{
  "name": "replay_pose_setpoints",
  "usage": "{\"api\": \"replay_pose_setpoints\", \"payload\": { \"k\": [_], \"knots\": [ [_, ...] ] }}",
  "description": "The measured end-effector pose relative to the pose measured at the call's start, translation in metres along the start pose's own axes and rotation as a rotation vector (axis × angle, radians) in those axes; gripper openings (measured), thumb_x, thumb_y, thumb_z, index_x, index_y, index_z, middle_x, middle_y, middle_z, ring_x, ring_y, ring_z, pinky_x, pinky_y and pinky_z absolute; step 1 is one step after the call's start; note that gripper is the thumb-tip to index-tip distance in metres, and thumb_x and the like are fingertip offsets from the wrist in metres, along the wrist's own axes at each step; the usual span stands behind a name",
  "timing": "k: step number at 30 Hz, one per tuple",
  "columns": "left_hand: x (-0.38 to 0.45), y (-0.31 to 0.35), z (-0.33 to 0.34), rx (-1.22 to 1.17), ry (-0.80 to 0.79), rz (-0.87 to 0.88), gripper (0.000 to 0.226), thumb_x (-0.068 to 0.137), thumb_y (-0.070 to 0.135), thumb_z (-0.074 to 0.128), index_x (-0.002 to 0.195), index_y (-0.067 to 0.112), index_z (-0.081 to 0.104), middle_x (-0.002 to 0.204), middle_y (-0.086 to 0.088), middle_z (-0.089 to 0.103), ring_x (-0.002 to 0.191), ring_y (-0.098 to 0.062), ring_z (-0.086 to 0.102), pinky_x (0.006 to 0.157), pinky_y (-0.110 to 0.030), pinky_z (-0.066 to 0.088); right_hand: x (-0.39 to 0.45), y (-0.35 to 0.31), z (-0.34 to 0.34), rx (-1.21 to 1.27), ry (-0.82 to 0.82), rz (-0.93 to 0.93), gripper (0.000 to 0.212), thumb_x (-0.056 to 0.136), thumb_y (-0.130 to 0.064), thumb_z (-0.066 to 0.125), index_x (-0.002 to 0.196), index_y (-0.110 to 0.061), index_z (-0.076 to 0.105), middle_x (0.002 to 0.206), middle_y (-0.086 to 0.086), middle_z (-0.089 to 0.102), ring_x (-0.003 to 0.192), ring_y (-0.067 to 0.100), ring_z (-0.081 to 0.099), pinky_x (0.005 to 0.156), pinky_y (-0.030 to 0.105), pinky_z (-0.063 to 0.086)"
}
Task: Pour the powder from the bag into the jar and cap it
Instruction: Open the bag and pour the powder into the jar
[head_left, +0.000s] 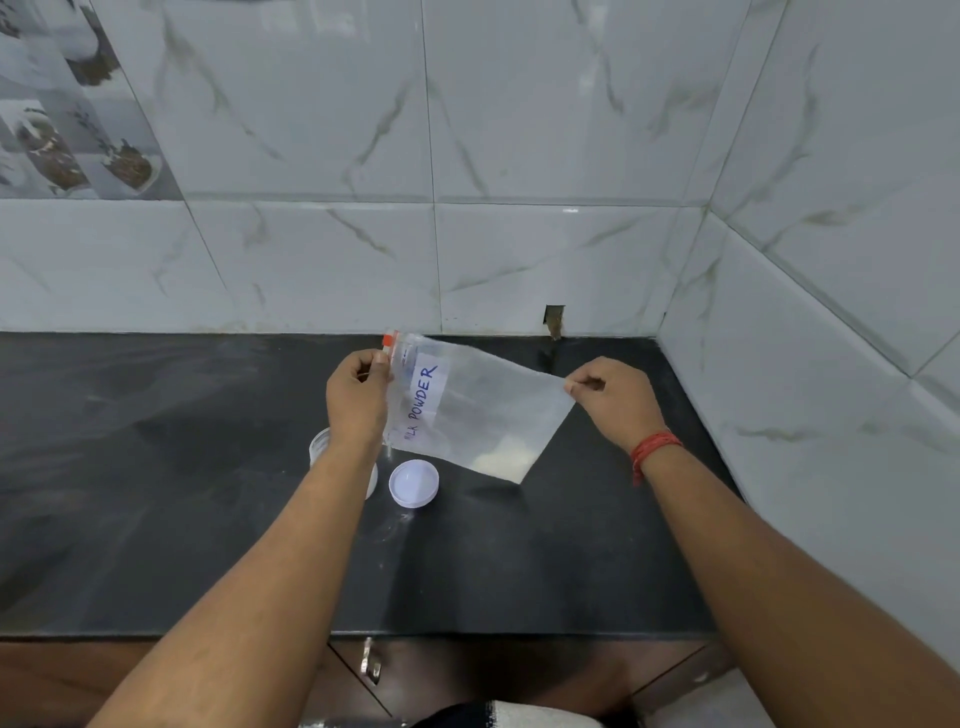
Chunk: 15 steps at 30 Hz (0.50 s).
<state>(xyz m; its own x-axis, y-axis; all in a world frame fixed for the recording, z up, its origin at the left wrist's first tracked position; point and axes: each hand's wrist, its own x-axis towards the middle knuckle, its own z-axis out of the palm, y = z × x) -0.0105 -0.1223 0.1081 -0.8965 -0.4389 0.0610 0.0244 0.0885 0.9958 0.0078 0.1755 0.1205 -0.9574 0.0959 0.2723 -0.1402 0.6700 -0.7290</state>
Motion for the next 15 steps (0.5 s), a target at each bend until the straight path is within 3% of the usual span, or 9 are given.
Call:
{"api": "replay_pose_setpoints", "payload": {
  "k": [5, 11, 15],
  "knots": [
    [0.000, 0.003, 0.003, 0.028, -0.038, 0.019, 0.017, 0.102, 0.014, 0.056, 0.098, 0.008, 0.071, 0.095, -0.004, 0.072, 0.084, -0.018, 0.062, 0.082, -0.037, 0.055, 0.001, 0.004, -0.005, 0.001, 0.087, -0.022, 0.012, 0.089, -0.014, 0.068, 0.079, -0.020, 0.070, 0.087, -0.003, 0.067, 0.083, 0.011, 0.062, 0.079, 0.024, 0.049],
    [-0.003, 0.008, 0.008, 0.077, -0.042, 0.009, 0.019, 0.102, 0.014, 0.055, 0.094, 0.010, 0.072, 0.099, -0.011, 0.074, 0.084, -0.019, 0.063, 0.088, -0.046, 0.058, 0.011, 0.005, -0.014, -0.043, 0.025, -0.022, 0.012, 0.089, -0.016, 0.068, 0.078, -0.020, 0.070, 0.087, -0.007, 0.067, 0.083, 0.008, 0.062, 0.077, 0.021, 0.046],
    [-0.005, 0.016, 0.011, 0.095, -0.113, 0.031, 0.015, 0.101, 0.020, 0.061, 0.094, 0.016, 0.074, 0.098, -0.002, 0.077, 0.086, -0.016, 0.067, 0.090, -0.044, 0.058, 0.011, 0.008, -0.015, -0.016, 0.076, 0.019, 0.009, 0.089, -0.014, 0.067, 0.080, -0.016, 0.071, 0.088, -0.004, 0.068, 0.084, 0.011, 0.061, 0.077, 0.021, 0.045]
  ]
}}
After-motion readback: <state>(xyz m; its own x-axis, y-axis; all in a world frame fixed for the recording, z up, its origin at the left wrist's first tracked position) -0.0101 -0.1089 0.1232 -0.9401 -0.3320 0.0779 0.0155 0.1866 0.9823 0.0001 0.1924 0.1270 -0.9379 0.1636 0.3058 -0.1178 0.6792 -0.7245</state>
